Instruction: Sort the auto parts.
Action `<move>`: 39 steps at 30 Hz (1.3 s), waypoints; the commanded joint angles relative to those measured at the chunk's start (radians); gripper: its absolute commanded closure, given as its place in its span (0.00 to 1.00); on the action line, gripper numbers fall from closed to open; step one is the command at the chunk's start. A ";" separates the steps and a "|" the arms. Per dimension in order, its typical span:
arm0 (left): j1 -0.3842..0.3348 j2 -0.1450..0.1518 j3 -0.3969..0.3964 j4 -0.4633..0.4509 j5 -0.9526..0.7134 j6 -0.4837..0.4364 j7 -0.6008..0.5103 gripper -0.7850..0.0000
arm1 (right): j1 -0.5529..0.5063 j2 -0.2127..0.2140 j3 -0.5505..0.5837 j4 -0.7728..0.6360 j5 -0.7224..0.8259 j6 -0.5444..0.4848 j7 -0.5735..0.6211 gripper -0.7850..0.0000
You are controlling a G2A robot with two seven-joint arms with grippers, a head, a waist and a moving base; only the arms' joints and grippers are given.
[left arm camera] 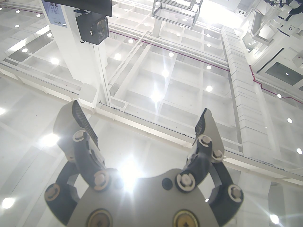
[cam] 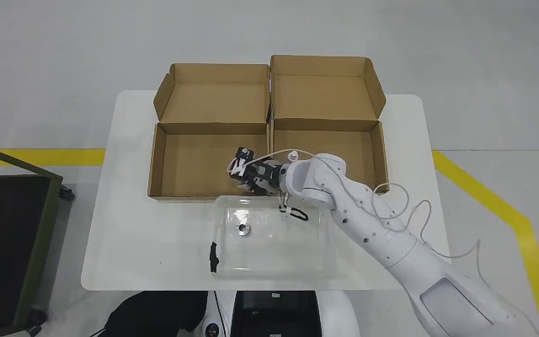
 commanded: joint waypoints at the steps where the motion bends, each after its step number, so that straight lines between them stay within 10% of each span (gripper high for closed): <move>1: 0.000 0.000 0.000 0.000 0.000 0.000 0.000 0.00 | -0.005 0.002 0.012 -0.022 -0.001 -0.002 -0.017 0.24; 23: 0.000 0.000 0.000 0.000 0.000 0.000 0.000 0.00 | -0.256 0.069 0.145 -0.475 -0.082 -0.113 0.002 0.11; 39: 0.000 0.000 0.000 0.000 0.000 0.000 0.000 0.00 | -0.433 0.105 0.115 -0.537 -0.237 -0.238 -0.072 0.07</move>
